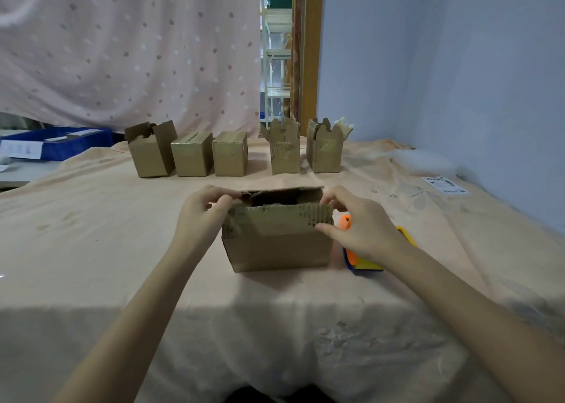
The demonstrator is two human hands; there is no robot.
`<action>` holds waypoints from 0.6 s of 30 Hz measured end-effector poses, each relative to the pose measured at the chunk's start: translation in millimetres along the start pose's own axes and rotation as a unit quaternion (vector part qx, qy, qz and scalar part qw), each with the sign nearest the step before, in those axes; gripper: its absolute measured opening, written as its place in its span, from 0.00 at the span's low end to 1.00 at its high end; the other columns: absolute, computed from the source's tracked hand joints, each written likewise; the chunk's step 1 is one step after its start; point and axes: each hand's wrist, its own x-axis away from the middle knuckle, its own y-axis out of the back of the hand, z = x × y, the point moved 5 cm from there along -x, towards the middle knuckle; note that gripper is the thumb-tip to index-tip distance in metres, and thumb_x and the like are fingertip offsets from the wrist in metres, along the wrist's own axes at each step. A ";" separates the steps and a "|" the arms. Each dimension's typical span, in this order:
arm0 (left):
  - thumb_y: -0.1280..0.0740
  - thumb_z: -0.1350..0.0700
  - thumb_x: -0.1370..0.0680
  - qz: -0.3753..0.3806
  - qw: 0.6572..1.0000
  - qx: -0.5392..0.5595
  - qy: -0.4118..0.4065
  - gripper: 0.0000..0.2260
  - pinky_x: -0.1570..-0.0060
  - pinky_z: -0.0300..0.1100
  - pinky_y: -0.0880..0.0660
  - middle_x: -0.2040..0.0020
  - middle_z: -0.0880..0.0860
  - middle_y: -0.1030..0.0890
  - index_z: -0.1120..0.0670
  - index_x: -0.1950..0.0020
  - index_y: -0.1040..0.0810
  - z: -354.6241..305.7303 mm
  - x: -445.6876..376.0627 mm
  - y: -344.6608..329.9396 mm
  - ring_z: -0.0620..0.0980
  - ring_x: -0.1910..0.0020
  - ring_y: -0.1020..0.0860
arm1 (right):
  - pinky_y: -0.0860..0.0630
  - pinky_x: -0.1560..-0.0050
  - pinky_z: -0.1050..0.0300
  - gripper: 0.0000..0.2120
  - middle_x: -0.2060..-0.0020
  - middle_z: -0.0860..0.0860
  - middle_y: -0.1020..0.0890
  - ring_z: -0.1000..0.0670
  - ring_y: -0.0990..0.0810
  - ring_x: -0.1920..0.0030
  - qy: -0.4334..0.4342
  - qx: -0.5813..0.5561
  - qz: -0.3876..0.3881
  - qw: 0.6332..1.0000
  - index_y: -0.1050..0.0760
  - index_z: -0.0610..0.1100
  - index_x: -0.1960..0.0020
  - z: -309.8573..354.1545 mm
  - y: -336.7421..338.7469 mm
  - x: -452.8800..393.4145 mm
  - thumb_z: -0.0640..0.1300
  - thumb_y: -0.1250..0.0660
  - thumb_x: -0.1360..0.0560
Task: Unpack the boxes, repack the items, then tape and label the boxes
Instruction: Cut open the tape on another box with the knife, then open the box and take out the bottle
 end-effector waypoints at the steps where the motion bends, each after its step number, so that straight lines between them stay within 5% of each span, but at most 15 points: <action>1: 0.38 0.60 0.26 0.015 1.000 0.013 -0.006 0.11 0.51 0.39 0.29 0.52 0.42 0.20 0.49 0.55 0.18 -4.2 1.5 -0.1 0.40 0.52 0.24 | 0.27 0.49 0.49 0.14 0.56 0.52 0.21 0.46 0.21 0.52 0.020 0.000 -0.004 1.000 0.26 0.46 0.47 -0.2 -0.2 1.9 0.45 0.26 0.30; 5: 0.39 0.53 0.33 0.135 0.989 -0.060 -0.024 0.24 0.37 0.43 0.34 0.40 0.37 0.27 0.43 0.37 0.26 0.2 4.8 -3.7 0.42 0.38 0.32 | 0.26 0.50 0.54 0.08 0.56 0.52 0.18 0.46 0.19 0.51 0.064 -0.083 0.057 0.993 0.25 0.51 0.56 -5.0 -8.7 7.0 0.40 0.32 0.31; 8: 0.38 0.51 0.34 0.202 0.971 -0.121 -0.029 0.34 0.31 0.47 0.39 0.33 0.36 0.37 0.43 0.27 0.37 10.2 11.3 -5.1 0.38 0.34 0.42 | 0.27 0.42 0.60 0.16 0.51 0.54 0.17 0.54 0.22 0.41 0.108 -0.062 0.091 0.988 0.21 0.51 0.53 -8.7 -12.0 9.8 0.37 0.40 0.34; 14: 0.38 0.48 0.33 0.232 0.947 -0.209 -0.071 0.40 0.27 0.45 0.47 0.23 0.42 0.47 0.44 0.23 0.51 15.8 16.9 -9.5 0.44 0.25 0.49 | 0.30 0.38 0.62 0.24 0.48 0.59 0.17 0.58 0.28 0.34 0.166 -0.012 0.138 0.976 0.17 0.48 0.51 -8.7 -10.0 10.0 0.32 0.44 0.37; 18: 0.38 0.44 0.32 0.232 0.942 -0.231 -0.072 0.40 0.26 0.45 0.49 0.23 0.39 0.54 0.40 0.24 0.56 17.8 16.0 -15.3 0.43 0.24 0.53 | 0.33 0.40 0.60 0.21 0.48 0.57 0.19 0.59 0.27 0.38 0.146 -0.009 0.154 0.977 0.17 0.51 0.52 -5.0 -9.0 7.7 0.42 0.47 0.31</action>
